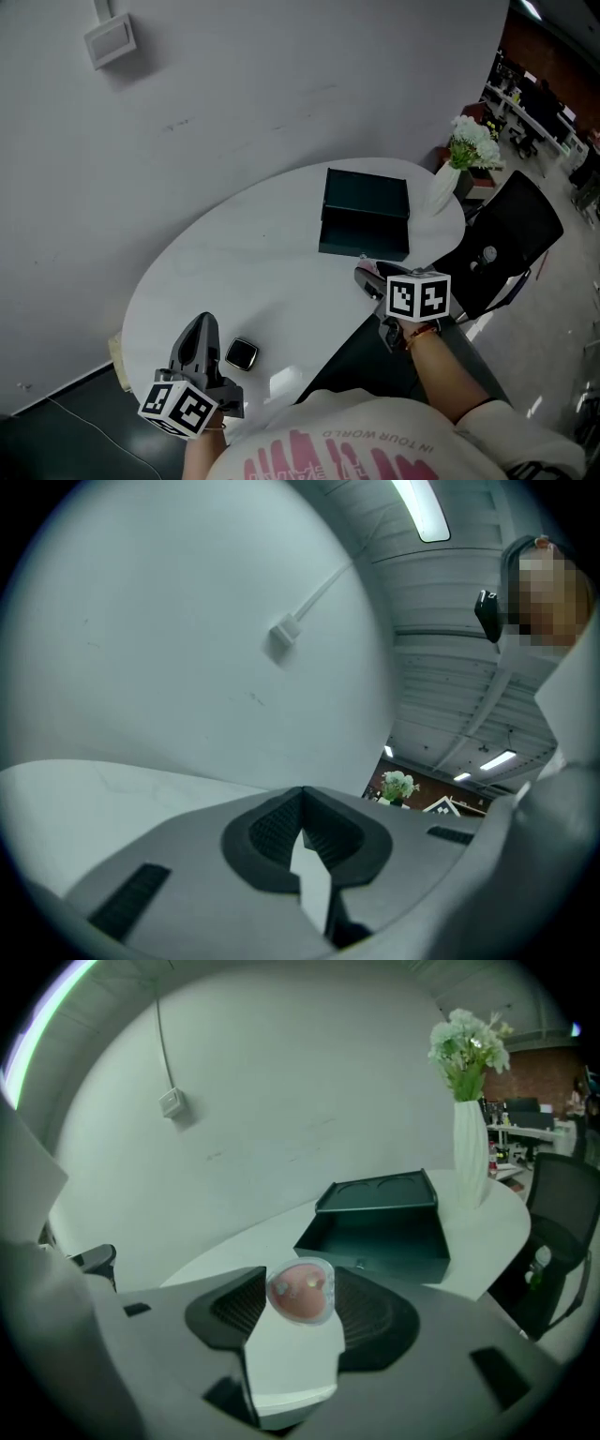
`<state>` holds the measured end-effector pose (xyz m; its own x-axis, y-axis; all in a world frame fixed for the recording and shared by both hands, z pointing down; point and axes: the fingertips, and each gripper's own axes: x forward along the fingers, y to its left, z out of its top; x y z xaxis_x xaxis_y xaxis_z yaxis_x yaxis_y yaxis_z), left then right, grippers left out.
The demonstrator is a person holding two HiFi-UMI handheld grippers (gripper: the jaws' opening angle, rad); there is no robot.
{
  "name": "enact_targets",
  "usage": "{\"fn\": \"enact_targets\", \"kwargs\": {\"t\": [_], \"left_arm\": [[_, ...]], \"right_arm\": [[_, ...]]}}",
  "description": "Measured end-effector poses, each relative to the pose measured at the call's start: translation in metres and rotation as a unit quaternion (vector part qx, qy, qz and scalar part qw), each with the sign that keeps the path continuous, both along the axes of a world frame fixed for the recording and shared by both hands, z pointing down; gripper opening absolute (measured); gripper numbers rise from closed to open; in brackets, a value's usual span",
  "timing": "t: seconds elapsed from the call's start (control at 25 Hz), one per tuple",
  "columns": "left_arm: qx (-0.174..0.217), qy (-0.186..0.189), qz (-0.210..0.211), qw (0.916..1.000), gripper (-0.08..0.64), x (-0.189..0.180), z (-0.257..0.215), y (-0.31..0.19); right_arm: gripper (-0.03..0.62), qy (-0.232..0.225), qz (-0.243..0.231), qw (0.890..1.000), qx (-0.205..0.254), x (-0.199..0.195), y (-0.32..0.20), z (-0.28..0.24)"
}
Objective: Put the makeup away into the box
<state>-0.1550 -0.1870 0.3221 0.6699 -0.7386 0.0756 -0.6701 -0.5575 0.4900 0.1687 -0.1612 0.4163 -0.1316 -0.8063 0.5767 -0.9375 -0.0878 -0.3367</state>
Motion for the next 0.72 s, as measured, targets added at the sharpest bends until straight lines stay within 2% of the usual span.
{"fn": "enact_targets", "kwargs": {"t": [0.12, 0.28, 0.52, 0.72], "left_arm": [[-0.012, 0.002, 0.017, 0.9998, 0.002, 0.007, 0.007, -0.011], [-0.022, 0.004, 0.025, 0.9994, 0.002, 0.015, 0.011, -0.018], [-0.026, 0.007, -0.024, 0.9994, 0.002, 0.004, 0.016, -0.038], [-0.037, -0.007, -0.057, 0.9977, 0.002, 0.008, 0.024, -0.047]], "right_arm": [[0.232, -0.01, 0.015, 1.0, 0.002, 0.007, -0.001, -0.002], [0.232, 0.005, 0.036, 0.999, -0.002, 0.027, -0.006, -0.005], [0.232, 0.049, 0.037, 0.998, -0.015, 0.062, -0.041, -0.005], [0.232, 0.058, -0.007, 0.997, -0.04, 0.074, -0.074, 0.004]]}}
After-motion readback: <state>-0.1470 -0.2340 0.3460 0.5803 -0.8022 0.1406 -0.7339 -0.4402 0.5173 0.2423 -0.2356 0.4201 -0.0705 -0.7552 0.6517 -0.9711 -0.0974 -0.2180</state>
